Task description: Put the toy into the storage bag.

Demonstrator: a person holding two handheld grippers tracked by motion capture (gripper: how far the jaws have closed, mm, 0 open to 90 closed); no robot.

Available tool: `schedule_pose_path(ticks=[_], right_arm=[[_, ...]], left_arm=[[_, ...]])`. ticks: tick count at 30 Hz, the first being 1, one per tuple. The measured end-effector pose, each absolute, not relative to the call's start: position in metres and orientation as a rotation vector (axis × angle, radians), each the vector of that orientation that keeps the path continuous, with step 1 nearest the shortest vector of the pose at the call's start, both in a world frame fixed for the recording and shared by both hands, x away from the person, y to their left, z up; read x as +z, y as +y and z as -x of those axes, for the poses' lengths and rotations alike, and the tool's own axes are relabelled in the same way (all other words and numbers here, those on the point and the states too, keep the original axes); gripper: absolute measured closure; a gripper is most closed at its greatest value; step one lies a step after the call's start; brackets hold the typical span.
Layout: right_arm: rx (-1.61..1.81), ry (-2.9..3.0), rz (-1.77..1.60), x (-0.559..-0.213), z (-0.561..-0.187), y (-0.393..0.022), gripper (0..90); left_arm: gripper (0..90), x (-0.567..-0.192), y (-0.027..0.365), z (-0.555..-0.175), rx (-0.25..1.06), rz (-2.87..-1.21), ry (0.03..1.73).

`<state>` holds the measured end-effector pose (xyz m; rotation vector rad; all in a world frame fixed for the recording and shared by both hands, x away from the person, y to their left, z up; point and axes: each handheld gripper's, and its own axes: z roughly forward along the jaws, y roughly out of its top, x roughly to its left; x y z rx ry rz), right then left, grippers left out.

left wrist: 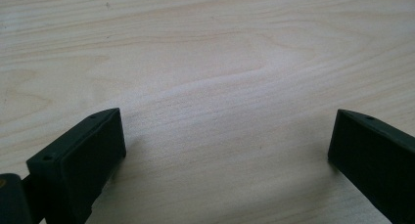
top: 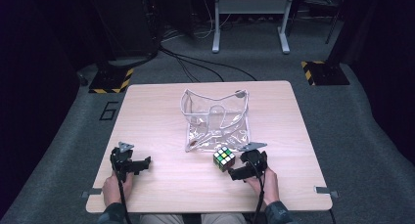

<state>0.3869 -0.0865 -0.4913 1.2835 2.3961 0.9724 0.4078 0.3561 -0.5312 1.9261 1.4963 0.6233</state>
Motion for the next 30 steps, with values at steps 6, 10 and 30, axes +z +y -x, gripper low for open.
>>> schedule_pose_path(ticks=[6,10,30], right_arm=[[0.949,2.422,-1.244,-0.492,-0.391,-0.071,0.0],[0.934,2.441,-1.227,-0.493,-0.395,-0.062,0.0],[0.888,2.475,-1.189,-0.502,-0.412,-0.043,0.1]], left_arm=[[0.3,-0.532,0.355,-0.408,0.625,-1.912,1.501],[0.3,-0.532,0.355,-0.408,0.624,-1.913,1.500],[0.3,-0.531,0.355,-0.408,0.624,-1.915,1.503]])
